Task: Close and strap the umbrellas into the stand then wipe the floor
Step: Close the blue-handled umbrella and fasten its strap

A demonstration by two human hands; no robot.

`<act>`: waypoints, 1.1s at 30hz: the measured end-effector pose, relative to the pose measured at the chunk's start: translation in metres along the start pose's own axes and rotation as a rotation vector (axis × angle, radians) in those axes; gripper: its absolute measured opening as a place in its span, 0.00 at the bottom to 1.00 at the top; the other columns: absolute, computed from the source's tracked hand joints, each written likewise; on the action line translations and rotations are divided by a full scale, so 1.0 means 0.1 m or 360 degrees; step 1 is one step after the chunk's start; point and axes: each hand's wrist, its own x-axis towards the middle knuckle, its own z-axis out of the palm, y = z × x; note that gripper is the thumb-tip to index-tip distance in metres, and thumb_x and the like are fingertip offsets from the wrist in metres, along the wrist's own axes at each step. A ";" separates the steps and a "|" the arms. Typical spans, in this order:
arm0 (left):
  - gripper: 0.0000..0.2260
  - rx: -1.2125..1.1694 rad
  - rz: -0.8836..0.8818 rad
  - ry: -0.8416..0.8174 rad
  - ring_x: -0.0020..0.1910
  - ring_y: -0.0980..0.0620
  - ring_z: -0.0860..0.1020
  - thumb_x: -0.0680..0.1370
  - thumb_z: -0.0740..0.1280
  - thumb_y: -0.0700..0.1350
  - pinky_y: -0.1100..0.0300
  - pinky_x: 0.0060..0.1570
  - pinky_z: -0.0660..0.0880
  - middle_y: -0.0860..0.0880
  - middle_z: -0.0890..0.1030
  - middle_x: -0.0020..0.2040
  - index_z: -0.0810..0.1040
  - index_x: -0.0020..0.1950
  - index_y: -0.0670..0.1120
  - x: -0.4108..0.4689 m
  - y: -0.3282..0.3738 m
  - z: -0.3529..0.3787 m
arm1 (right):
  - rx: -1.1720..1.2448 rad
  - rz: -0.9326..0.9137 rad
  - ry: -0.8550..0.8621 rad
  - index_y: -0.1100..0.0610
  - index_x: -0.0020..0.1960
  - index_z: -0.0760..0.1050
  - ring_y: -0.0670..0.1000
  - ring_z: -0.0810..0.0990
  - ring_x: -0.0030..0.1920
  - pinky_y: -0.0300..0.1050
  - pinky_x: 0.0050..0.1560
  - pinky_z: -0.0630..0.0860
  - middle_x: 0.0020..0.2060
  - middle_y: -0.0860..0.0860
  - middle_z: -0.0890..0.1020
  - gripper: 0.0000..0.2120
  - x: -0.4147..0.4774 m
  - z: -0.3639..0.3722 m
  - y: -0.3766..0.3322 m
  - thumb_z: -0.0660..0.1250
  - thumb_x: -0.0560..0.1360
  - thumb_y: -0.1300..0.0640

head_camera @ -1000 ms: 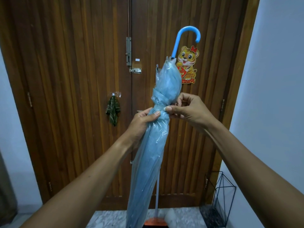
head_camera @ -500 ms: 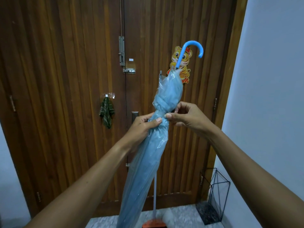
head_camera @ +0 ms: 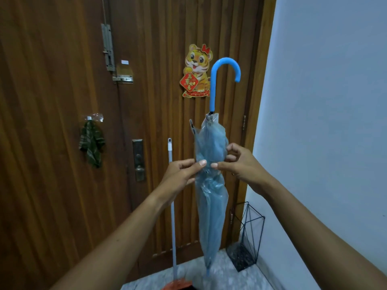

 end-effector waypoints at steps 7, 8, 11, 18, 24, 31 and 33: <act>0.17 0.0076 -0.0044 0.0036 0.54 0.51 0.84 0.75 0.74 0.48 0.50 0.63 0.77 0.48 0.86 0.54 0.81 0.62 0.45 1.15 -0.52 0.67 | -0.0144 0.0125 0.0174 0.62 0.55 0.70 0.49 0.85 0.39 0.38 0.36 0.79 0.39 0.55 0.84 0.19 0.47 -0.92 0.82 0.77 0.71 0.64; 0.18 0.0075 -0.0065 0.0035 0.55 0.50 0.84 0.74 0.75 0.47 0.49 0.63 0.77 0.46 0.86 0.54 0.81 0.63 0.44 1.38 -0.62 0.81 | -0.0148 0.0148 0.0185 0.61 0.56 0.70 0.49 0.84 0.39 0.39 0.36 0.78 0.42 0.58 0.84 0.19 0.57 -1.11 0.96 0.77 0.72 0.63; 0.19 0.0079 -0.0120 -0.0006 0.56 0.49 0.84 0.74 0.76 0.45 0.55 0.59 0.79 0.46 0.86 0.55 0.81 0.62 0.42 2.12 -0.87 1.23 | -0.0186 0.0201 0.0226 0.58 0.57 0.70 0.51 0.85 0.43 0.45 0.41 0.82 0.51 0.59 0.84 0.19 0.96 -1.72 1.39 0.76 0.73 0.63; 0.14 0.0054 -0.0185 0.0076 0.46 0.54 0.85 0.72 0.77 0.38 0.69 0.39 0.78 0.40 0.86 0.52 0.82 0.56 0.37 3.58 -1.48 1.92 | -0.0151 0.0311 0.0277 0.53 0.64 0.70 0.50 0.81 0.57 0.49 0.51 0.84 0.58 0.51 0.79 0.27 1.89 -2.68 2.22 0.79 0.70 0.55; 0.12 0.0028 -0.0324 0.0048 0.51 0.46 0.85 0.74 0.74 0.36 0.58 0.51 0.82 0.43 0.86 0.50 0.82 0.57 0.39 4.42 -2.29 2.07 | -0.0188 0.0376 0.0353 0.56 0.58 0.75 0.55 0.80 0.59 0.53 0.52 0.83 0.57 0.53 0.81 0.18 2.61 -3.04 3.19 0.77 0.71 0.61; 0.09 -0.0008 -0.0567 0.0059 0.46 0.50 0.84 0.74 0.73 0.34 0.59 0.48 0.81 0.40 0.84 0.49 0.81 0.53 0.34 5.35 -3.71 2.12 | -0.0363 0.0494 0.0372 0.58 0.58 0.77 0.53 0.81 0.58 0.59 0.56 0.81 0.55 0.52 0.82 0.18 3.27 -3.14 4.71 0.77 0.70 0.62; 0.05 -0.0031 -0.0626 0.0062 0.45 0.48 0.82 0.74 0.72 0.32 0.58 0.51 0.80 0.43 0.83 0.45 0.81 0.50 0.35 5.56 -4.31 2.12 | -0.0361 0.0639 0.0355 0.55 0.58 0.77 0.52 0.81 0.58 0.58 0.57 0.81 0.55 0.52 0.82 0.19 3.44 -3.10 5.30 0.77 0.71 0.63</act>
